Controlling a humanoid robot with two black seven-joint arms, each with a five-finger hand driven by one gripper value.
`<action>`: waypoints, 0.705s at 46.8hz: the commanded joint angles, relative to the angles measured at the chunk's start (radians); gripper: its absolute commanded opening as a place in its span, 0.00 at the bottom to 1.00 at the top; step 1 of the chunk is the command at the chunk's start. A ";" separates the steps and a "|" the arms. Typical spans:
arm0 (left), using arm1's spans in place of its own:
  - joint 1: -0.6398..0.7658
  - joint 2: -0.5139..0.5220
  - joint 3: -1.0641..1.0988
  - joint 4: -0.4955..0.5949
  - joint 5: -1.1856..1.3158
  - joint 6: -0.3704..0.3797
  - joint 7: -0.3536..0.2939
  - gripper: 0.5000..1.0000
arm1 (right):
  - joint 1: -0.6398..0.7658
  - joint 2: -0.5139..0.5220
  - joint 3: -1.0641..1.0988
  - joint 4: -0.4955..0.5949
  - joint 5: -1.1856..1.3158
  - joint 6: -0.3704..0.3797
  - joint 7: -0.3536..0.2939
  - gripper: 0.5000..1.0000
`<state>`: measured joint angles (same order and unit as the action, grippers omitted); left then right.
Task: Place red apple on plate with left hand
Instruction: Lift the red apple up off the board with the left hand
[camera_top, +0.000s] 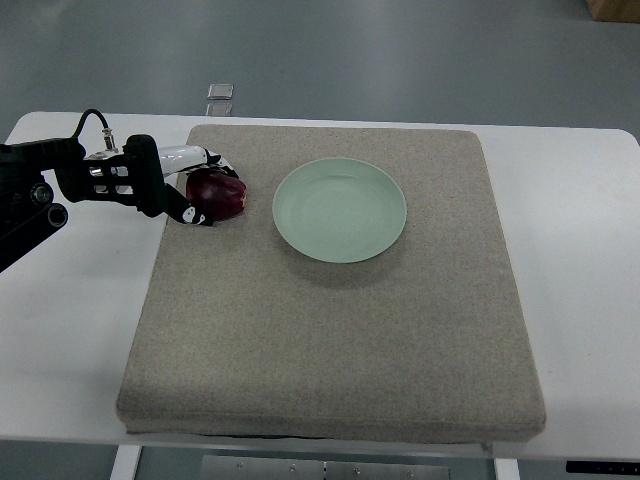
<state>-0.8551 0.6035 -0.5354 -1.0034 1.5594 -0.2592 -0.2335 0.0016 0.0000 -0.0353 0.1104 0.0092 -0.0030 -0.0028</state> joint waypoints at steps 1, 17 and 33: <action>-0.007 0.007 -0.009 0.000 0.001 0.000 0.000 0.00 | 0.000 0.000 0.000 0.000 0.000 0.000 0.000 0.86; -0.134 0.074 -0.073 -0.004 -0.015 -0.015 0.000 0.00 | 0.000 0.000 0.000 0.000 0.000 0.000 0.000 0.86; -0.271 0.117 -0.141 -0.006 -0.088 -0.150 0.002 0.00 | 0.000 0.000 0.000 0.000 0.000 0.000 0.000 0.86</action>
<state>-1.1084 0.7208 -0.6703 -1.0081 1.4761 -0.4013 -0.2319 0.0014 0.0000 -0.0353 0.1104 0.0092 -0.0029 -0.0024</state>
